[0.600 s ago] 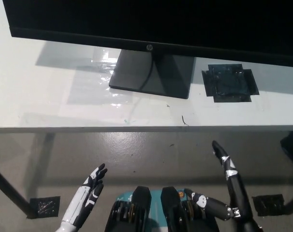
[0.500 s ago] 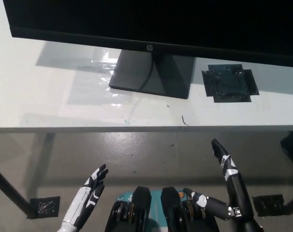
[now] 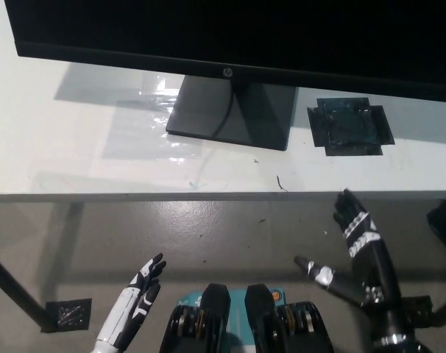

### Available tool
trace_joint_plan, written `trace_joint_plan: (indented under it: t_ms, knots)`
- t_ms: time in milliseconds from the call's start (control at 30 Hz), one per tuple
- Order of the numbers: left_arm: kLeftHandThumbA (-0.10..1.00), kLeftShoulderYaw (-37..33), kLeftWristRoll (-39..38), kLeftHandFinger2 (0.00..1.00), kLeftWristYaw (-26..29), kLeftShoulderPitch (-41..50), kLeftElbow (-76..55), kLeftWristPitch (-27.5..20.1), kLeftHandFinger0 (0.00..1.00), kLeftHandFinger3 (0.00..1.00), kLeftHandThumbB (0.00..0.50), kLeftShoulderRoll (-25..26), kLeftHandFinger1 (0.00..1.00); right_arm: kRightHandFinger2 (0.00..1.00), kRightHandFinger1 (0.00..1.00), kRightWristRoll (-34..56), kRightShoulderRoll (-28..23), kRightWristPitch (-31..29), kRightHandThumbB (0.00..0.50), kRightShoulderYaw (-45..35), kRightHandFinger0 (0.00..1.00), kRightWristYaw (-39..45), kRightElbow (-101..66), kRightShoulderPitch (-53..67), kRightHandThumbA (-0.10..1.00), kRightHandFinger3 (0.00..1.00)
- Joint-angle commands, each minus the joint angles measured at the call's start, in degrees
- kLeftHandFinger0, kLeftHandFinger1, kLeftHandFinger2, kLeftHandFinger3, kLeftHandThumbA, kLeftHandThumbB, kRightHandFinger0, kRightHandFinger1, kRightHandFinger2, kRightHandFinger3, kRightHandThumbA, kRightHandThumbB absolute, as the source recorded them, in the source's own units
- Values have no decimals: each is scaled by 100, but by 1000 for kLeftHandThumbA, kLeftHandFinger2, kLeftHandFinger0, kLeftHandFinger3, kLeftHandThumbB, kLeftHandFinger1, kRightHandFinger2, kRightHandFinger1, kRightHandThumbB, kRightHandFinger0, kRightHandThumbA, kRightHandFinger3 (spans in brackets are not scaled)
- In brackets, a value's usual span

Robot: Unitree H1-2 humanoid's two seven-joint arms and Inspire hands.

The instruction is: The monitor is being placed at the center of the desk and the robot uses its right hand to grab on the right side of the monitor and tilt the angle of the montior sideways.

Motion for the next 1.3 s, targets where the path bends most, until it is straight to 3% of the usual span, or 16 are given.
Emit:
trace_joint_plan:
  t_ms: [0,767,1267]
  knots:
    - [1000,-30,-27,1000,56,-74,-99,-418,1000,1000,330,108,1000,1000,1000,5439,682,1645,405,-1609,1000,1439,-649,-1386,1000,1000]
    - [1000,-100,121,1000,141,31,-137,-418,1000,1000,333,126,1000,1000,1000,5556,1194,2410,364,-2790,1000,1867,1012,-2327,1000,1000]
    - [1000,-57,-97,1000,-25,164,-98,-418,1000,1000,335,69,1000,1000,1000,5062,1360,2735,374,-3597,1000,2326,2363,-2921,1000,1000]
